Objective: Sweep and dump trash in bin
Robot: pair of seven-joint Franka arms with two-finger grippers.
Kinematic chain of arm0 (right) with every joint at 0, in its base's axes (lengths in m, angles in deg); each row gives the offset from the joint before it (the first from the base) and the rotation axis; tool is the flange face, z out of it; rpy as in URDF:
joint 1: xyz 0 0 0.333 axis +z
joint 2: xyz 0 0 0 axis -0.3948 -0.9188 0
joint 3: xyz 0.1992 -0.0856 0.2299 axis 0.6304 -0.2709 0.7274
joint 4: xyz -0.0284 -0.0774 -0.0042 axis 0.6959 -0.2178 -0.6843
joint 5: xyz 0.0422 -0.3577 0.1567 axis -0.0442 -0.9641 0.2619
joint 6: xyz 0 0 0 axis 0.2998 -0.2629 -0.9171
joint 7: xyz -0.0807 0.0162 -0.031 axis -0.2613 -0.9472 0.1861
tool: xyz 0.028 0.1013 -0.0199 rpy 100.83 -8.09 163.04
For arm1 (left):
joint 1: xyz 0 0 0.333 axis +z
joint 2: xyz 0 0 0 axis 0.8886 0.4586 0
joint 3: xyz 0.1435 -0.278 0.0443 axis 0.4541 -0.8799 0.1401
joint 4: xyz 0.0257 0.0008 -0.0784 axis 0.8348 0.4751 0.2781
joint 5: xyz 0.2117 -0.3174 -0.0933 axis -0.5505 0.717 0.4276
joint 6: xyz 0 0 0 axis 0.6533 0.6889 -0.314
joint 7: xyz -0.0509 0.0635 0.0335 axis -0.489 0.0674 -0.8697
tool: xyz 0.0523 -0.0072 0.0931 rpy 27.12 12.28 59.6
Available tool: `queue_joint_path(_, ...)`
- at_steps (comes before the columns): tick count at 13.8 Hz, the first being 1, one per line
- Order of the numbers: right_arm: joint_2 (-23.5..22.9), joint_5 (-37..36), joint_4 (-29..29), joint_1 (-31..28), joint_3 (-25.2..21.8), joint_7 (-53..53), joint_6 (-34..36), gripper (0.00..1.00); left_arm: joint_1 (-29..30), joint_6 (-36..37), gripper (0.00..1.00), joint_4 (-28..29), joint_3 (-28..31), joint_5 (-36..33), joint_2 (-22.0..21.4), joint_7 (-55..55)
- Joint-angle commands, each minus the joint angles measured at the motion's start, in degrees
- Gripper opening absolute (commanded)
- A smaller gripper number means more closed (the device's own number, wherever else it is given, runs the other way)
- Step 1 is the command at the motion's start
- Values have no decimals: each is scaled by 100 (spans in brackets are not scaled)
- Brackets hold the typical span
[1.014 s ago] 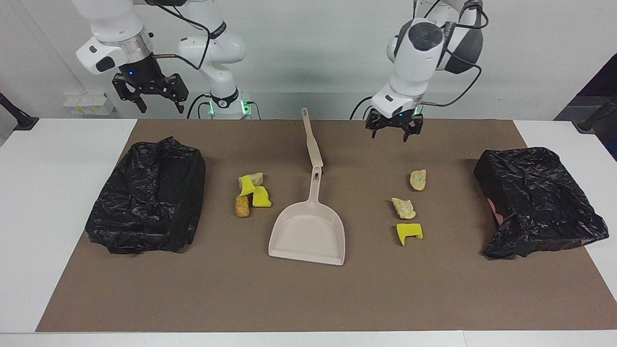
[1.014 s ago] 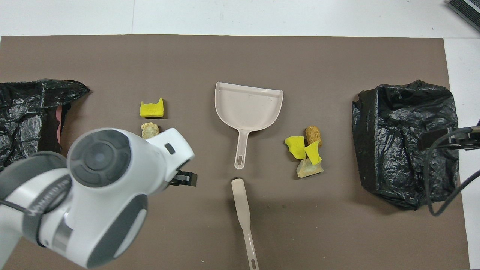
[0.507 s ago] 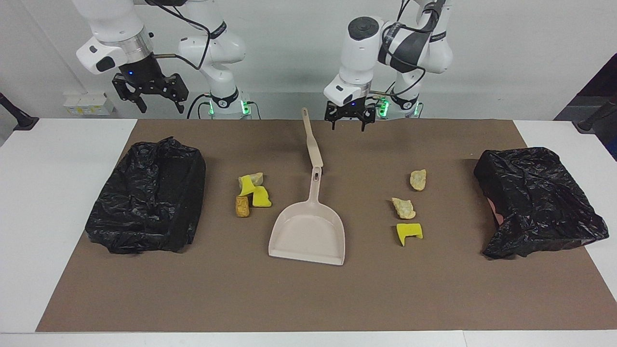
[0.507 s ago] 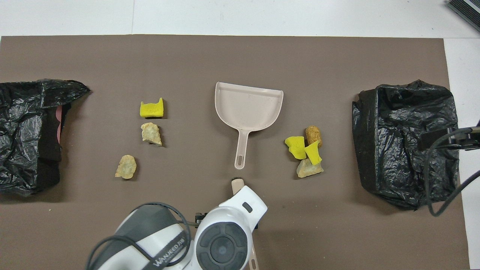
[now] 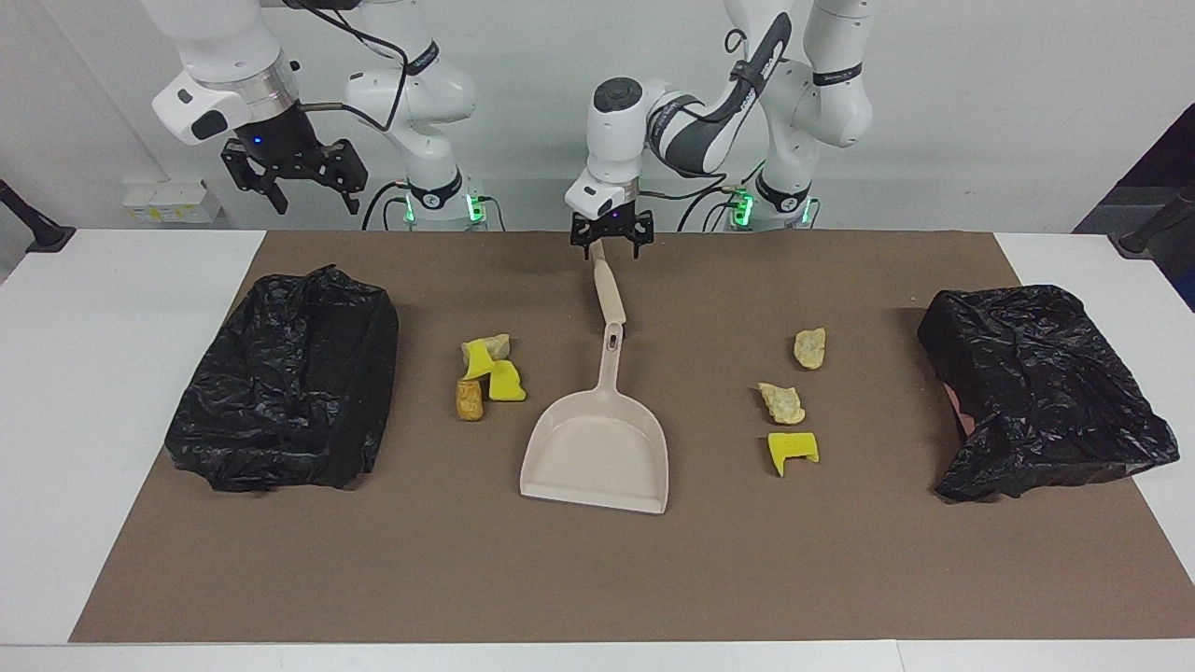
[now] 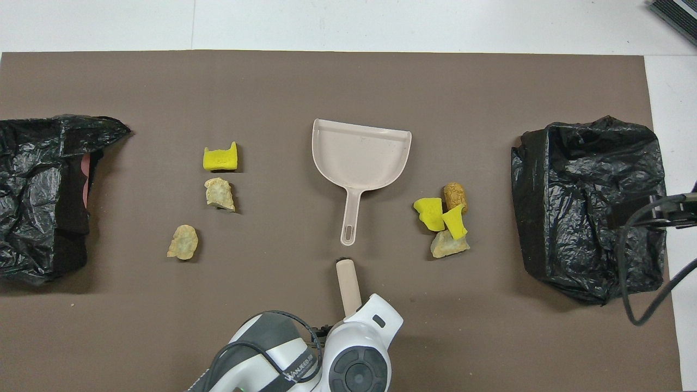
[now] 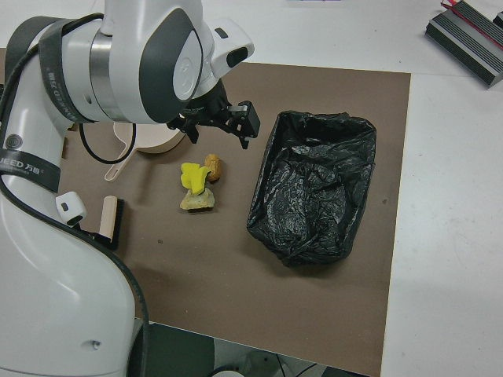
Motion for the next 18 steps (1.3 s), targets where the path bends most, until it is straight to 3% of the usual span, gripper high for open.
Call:
queue_joint_path(1, 261, 29, 303, -40, 36, 175, 64, 100, -330, -373, 100, 135, 119, 73, 222, 322)
queue_joint_path(9, 323, 29, 383, -49, 27, 201, 107, 100, -330, 47, 100, 83, 84, 240, -23, 358)
queue_joint_path(12, 341, 29, 418, -49, 27, 219, 108, 100, -348, 92, 87, 100, 67, 249, -50, 348)
queue_joint_path(15, 341, 29, 418, -49, 27, 219, 116, 100, -444, 110, 60, 118, 67, 477, -85, 340)
queue_joint_path(16, 341, 29, 418, -49, 27, 219, 116, 100, -445, 92, 42, 127, 67, 565, -85, 331)
queue_joint_path(17, 341, 29, 418, -49, 27, 219, 116, 100, -445, 66, 0, 109, 67, 705, -77, 340)
queue_joint_path(18, 341, 29, 418, -49, 27, 219, 125, 100, -410, 75, 0, 83, 84, 958, -76, 331)
